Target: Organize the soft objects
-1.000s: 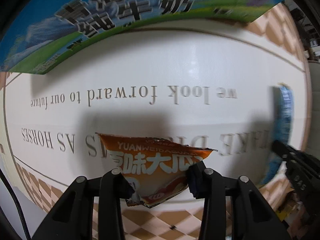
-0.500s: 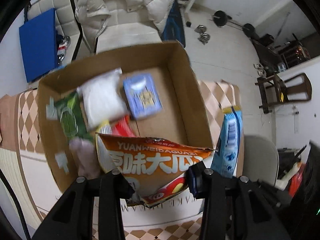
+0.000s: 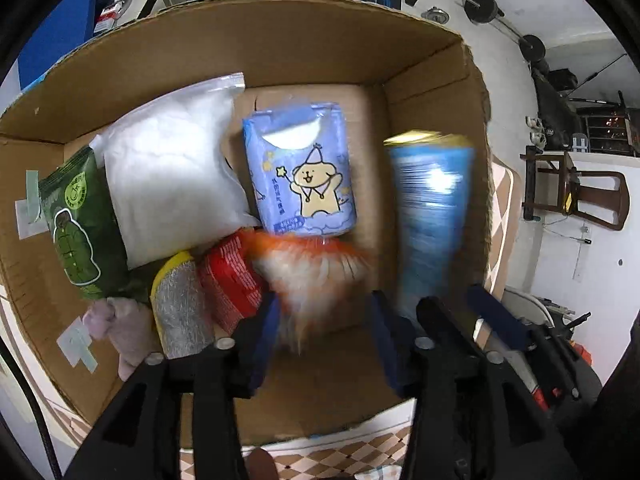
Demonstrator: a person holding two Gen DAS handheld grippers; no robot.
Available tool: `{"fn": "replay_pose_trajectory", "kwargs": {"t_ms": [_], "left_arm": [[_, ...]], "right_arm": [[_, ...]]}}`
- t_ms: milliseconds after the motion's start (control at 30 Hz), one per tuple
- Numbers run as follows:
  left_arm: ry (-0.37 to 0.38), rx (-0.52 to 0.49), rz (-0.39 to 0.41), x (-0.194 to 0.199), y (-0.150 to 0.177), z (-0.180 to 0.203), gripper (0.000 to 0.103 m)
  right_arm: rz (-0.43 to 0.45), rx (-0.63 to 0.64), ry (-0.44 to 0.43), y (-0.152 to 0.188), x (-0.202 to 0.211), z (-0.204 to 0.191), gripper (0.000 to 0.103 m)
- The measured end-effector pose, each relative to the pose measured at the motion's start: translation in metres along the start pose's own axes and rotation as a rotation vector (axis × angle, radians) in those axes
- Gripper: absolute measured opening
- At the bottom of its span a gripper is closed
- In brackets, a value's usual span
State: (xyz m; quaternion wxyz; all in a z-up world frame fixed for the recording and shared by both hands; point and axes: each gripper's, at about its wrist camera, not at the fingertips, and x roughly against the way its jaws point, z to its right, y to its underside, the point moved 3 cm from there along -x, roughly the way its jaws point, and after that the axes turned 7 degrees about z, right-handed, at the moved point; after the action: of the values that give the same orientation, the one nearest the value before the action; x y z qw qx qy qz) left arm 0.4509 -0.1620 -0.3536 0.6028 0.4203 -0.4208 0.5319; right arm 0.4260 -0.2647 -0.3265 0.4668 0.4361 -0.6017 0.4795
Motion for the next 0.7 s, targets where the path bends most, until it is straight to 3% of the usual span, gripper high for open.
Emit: {"fn": "replay_pose_trajectory", "kwargs": {"t_ms": [33, 167, 400, 700], "left_arm": [[-0.014, -0.014, 0.009, 0.001, 0.001, 0.001, 0.059], [-0.037, -0.038, 0.041, 0.008, 0.009, 0.004, 0.062], [-0.074, -0.039, 0.142, 0.039, 0.03, -0.01, 0.063], [-0.154, -0.03, 0.3, 0.084, 0.088, -0.033, 0.063]], "right_arm": [[0.002, 0.006, 0.026, 0.0, -0.003, 0.003, 0.059], [0.006, 0.002, 0.001, 0.003, -0.003, 0.005, 0.065], [0.028, 0.018, 0.018, 0.011, 0.011, 0.001, 0.091], [0.079, 0.042, 0.014, 0.056, 0.047, -0.002, 0.097]]}}
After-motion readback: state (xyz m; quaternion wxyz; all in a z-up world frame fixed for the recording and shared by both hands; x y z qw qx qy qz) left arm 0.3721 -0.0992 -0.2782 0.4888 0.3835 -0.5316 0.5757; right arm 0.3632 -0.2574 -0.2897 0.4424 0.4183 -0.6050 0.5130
